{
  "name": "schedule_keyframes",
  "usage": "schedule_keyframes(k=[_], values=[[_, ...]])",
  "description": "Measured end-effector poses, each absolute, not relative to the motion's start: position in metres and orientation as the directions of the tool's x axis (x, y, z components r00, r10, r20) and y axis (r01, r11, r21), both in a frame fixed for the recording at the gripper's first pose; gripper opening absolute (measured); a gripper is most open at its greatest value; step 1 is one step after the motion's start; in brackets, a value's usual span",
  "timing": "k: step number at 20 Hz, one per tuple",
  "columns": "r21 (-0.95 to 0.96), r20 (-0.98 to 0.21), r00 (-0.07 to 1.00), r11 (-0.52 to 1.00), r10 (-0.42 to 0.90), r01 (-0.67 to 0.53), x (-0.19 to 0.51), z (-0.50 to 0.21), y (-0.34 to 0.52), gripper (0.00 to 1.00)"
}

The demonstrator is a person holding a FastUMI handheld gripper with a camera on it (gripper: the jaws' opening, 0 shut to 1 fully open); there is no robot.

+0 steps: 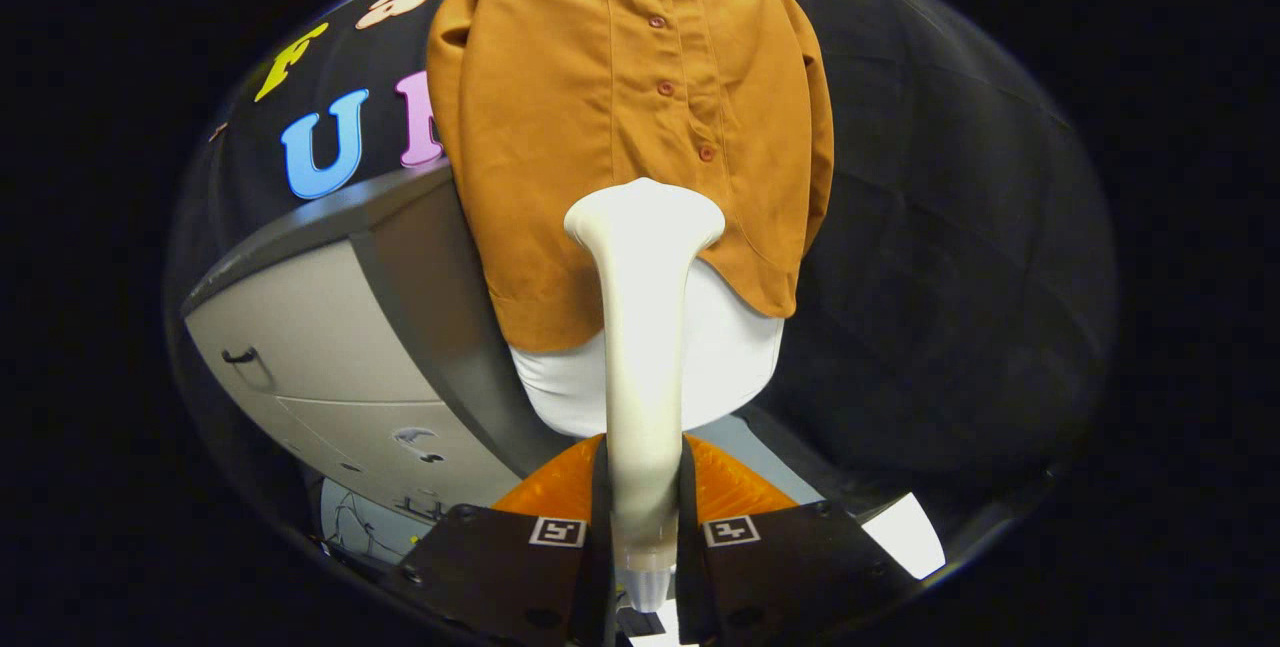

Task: Iron the clothes twice with a garment steamer, once on the left side and once on the right side.

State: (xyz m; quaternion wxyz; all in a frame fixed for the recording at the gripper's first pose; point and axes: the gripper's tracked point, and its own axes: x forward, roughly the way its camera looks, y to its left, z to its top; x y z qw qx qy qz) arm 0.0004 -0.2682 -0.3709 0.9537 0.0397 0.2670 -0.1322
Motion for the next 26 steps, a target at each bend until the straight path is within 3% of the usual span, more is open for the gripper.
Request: schedule_keyframes(k=[8,26], values=[[0.032,-0.292,0.933,0.973,-0.211,0.23,0.023,-0.234,-0.221,0.27],[0.053,-0.036,0.996,0.995,-0.077,0.079,0.027,-0.051,-0.041,0.27]])
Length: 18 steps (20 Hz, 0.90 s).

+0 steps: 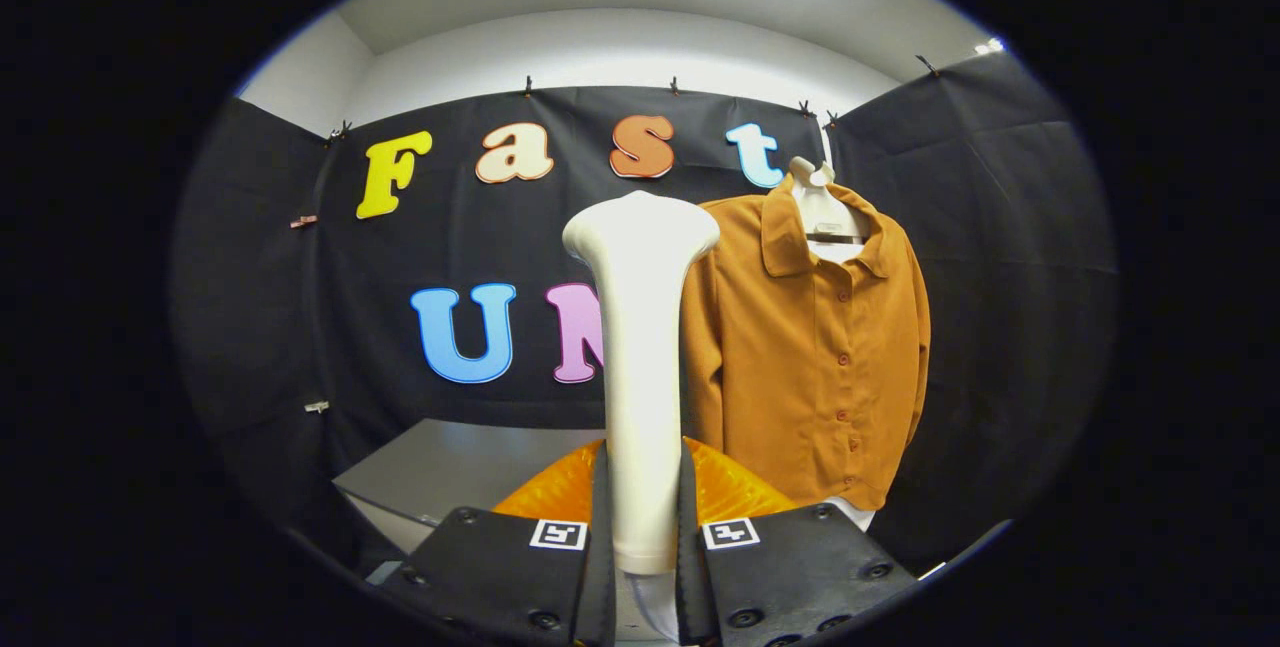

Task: Iron the clothes twice with a garment steamer, once on the left side and once on the right side.

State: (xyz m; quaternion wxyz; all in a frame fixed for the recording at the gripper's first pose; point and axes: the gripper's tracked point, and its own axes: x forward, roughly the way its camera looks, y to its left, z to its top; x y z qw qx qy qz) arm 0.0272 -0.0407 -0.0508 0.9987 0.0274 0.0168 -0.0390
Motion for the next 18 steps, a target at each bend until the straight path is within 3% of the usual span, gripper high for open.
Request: schedule_keyframes(k=[18], values=[[0.047,-0.017,0.998,0.997,-0.063,0.063,0.005,-0.035,-0.008,0.27]])
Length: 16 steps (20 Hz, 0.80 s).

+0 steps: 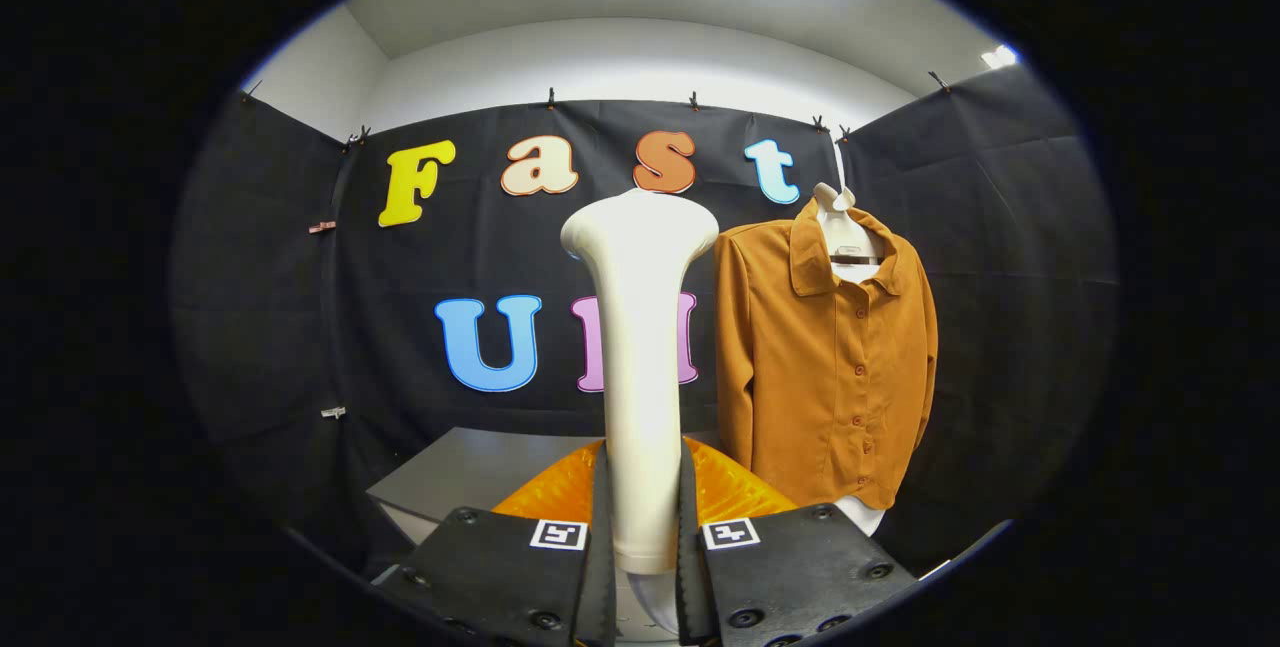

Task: Iron the clothes twice with a garment steamer, once on the left side and once on the right side.

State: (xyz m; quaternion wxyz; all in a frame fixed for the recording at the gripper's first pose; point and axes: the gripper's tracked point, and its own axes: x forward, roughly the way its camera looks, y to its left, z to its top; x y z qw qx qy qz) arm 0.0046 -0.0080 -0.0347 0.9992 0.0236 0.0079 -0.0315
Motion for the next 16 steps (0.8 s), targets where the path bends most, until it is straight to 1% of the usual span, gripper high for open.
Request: schedule_keyframes(k=[16], values=[[0.044,-0.015,0.997,0.996,-0.073,0.074,0.0006,-0.0327,-0.0038,0.27]])
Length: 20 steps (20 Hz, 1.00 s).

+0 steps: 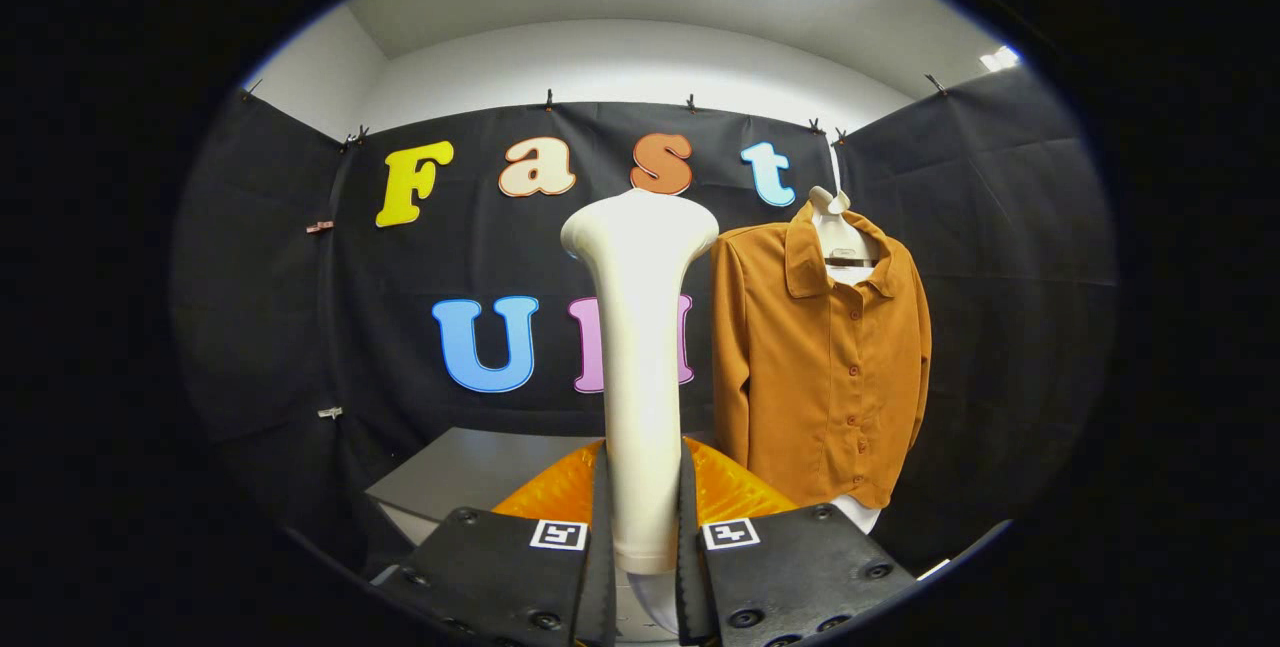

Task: Iron the clothes twice with a garment steamer, once on the left side and once on the right side.

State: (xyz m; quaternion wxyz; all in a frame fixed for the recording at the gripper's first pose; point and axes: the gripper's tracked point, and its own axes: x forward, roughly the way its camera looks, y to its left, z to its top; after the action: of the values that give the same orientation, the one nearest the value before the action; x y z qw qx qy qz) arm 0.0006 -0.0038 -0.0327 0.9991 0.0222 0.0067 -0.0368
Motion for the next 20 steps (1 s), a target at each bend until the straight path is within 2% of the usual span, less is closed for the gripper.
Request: schedule_keyframes(k=[20], values=[[0.034,-0.014,0.997,0.996,-0.08,0.081,0.0089,-0.0317,-0.0023,0.27]])
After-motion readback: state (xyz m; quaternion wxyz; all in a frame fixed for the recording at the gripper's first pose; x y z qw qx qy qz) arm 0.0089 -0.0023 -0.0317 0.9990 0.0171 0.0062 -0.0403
